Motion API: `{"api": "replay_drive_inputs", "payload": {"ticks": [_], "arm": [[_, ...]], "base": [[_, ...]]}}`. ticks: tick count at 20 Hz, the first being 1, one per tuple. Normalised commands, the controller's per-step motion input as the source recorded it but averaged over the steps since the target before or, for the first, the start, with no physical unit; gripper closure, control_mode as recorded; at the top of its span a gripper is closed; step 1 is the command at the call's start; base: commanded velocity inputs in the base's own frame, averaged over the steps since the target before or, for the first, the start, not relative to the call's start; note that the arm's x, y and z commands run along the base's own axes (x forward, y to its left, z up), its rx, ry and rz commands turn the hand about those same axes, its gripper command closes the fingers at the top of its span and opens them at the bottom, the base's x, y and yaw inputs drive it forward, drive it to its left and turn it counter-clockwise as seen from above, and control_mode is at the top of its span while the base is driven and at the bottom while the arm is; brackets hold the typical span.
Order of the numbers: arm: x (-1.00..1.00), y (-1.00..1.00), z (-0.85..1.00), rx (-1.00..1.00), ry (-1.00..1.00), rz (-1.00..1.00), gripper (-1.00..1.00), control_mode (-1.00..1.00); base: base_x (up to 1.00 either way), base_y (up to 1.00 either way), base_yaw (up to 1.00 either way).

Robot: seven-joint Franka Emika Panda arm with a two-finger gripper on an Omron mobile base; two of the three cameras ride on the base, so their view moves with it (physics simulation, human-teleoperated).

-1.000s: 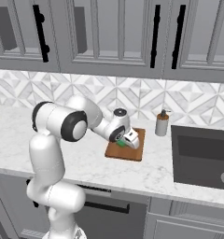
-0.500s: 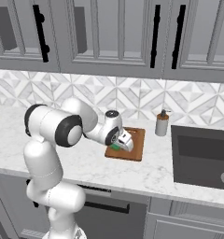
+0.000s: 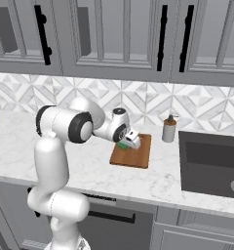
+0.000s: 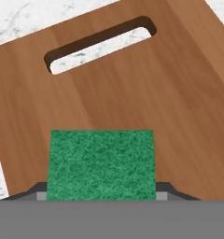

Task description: Pick up the sponge from the counter and clean the cutting board by briefly scrubbing or pressing down on the cutting board. Once finished, release the sponge.

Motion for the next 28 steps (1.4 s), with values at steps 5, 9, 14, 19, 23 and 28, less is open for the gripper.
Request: {"api": "replay_drive_inputs", "payload": {"ticks": [5,9,14,19,23,28], "arm": [[0.47,-0.10,0.00,0.00,0.00,0.00,1.00,-1.00],[0.00,-0.51,0.00,0.00,0.00,0.00,1.00,-1.00],[-0.64,-0.69,-0.05,0.00,0.01,0.00,1.00,-1.00],[-0.88,-0.17,-0.27,0.00,0.04,0.01,1.00,-1.00],[-0.73,0.01,-0.25,-0.01,0.00,0.06,1.00,-1.00],[-0.04,0.00,-0.02,0.00,0.02,0.03,1.00,-1.00]], "base": [[0.00,0.00,0.00],[0.00,0.00,0.00],[0.00,0.00,0.00],[0.00,0.00,0.00],[0.00,0.00,0.00],[0.00,0.00,0.00]]}}
